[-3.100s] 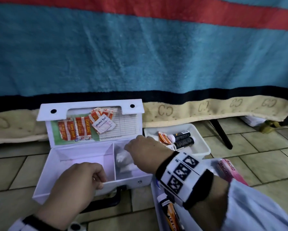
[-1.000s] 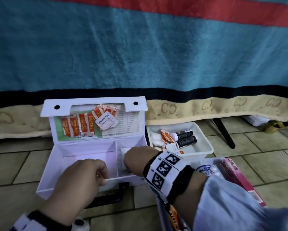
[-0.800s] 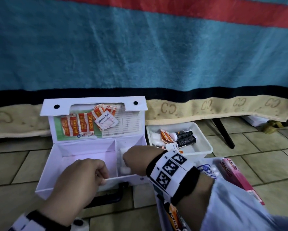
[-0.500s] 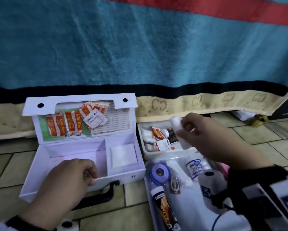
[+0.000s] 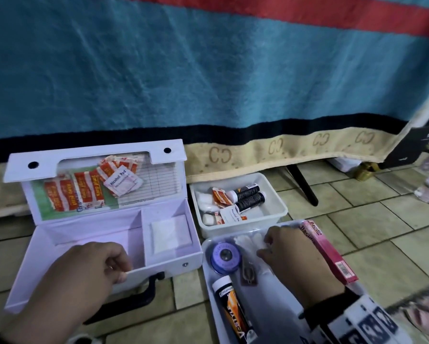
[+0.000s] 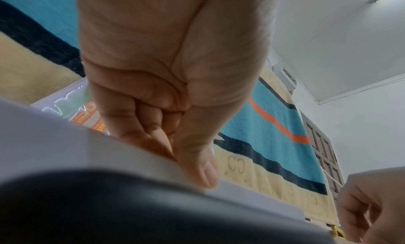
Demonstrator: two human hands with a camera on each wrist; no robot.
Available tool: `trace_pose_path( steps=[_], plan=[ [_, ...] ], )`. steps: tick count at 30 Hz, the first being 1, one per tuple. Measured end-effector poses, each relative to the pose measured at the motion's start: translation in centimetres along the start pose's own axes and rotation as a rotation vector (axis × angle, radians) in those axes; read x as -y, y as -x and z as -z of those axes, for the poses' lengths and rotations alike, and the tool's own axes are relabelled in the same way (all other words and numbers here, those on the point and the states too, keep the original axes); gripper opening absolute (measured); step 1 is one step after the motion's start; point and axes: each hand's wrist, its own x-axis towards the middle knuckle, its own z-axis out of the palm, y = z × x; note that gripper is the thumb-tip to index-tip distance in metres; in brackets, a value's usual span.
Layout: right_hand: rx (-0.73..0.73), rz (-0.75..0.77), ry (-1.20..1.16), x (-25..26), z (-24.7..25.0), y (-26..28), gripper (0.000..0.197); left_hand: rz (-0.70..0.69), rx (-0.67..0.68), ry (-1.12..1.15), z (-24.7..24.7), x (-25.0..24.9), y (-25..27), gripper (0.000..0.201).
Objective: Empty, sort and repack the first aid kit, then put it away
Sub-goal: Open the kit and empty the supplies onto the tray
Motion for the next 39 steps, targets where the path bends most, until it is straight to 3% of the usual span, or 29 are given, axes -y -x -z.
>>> trace_pose_path(
  steps=[6, 10, 13, 20, 23, 26, 31, 33, 39],
  plan=[
    [-0.038, 0.074, -0.030, 2.4, 2.2, 0.3, 0.031, -0.001, -0.028, 0.007, -0.1, -0.1, 0.1, 0.031],
    [-0.104, 0.366, -0.043, 7.5, 4.2, -0.4, 0.022, -0.005, -0.029, 0.008, 0.1, -0.2, 0.2, 0.025],
    [-0.097, 0.509, 0.109, 11.7, 4.3, -2.0, 0.019, -0.002, -0.031, 0.028, 0.1, -0.2, 0.3, 0.025],
    [0.257, 0.665, 0.419, 16.1, 0.3, -4.8, 0.026, -0.011, -0.071, 0.026, 0.1, -0.3, 0.6, 0.021],
    [0.260, 0.717, 0.425, 16.3, -0.2, -5.1, 0.025, -0.024, -0.088, 0.035, 0.1, -0.3, 0.8, 0.017],
    [0.137, 0.773, 0.408, 15.7, 0.8, -4.8, 0.023, -0.033, -0.094, 0.035, 0.1, -0.3, 1.0, 0.017],
    [0.025, 0.667, -0.042, 11.3, 5.7, -3.4, 0.010, -0.052, -0.075, 0.051, 0.1, -0.1, 0.8, 0.019],
    [-0.021, 0.623, -0.117, 7.8, 7.6, -2.5, 0.014, -0.053, -0.079, 0.048, 0.0, -0.1, 0.9, 0.021],
    [0.133, 0.405, -0.066, -1.6, 7.5, 3.0, 0.016, -0.046, -0.053, 0.036, 0.2, -0.1, 0.7, 0.024]
  ],
)
